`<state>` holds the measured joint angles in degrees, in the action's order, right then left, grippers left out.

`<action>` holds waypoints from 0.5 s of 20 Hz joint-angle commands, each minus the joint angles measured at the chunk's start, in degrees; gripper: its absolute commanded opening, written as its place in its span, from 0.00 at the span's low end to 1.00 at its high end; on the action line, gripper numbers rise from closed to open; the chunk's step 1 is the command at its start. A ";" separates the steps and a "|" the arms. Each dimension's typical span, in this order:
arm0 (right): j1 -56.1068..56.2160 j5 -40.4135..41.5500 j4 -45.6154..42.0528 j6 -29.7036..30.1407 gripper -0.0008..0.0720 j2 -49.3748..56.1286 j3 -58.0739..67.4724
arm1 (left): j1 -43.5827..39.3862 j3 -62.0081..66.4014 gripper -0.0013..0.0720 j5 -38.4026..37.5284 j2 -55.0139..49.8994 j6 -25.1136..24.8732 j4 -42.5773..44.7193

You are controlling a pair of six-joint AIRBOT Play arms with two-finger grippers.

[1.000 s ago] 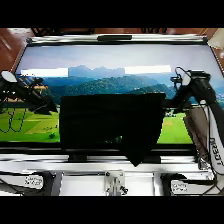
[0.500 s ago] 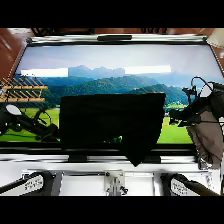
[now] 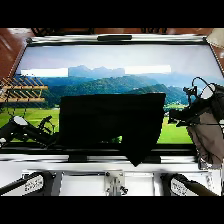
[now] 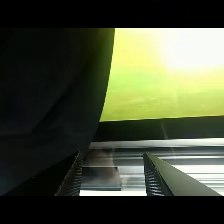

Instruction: Fold the shirts.

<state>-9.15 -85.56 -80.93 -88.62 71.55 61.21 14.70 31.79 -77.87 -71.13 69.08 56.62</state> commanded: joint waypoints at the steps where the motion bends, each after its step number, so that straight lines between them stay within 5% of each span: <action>1: -0.02 0.07 0.22 -0.31 0.69 -0.04 -0.04 | -0.44 -0.76 0.19 2.58 0.04 -2.56 -5.01; 2: -0.02 -0.13 0.37 -0.31 0.69 -0.04 -0.04 | -0.44 -0.61 0.05 2.93 0.04 -3.61 -6.08; 10: -0.02 -1.51 0.48 -0.22 0.69 -0.04 -0.04 | 8.28 6.23 0.06 0.28 1.31 -5.38 -6.14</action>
<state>-9.15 -86.76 -80.49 -88.86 71.55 61.19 19.05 35.94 -76.75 -70.48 64.23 50.92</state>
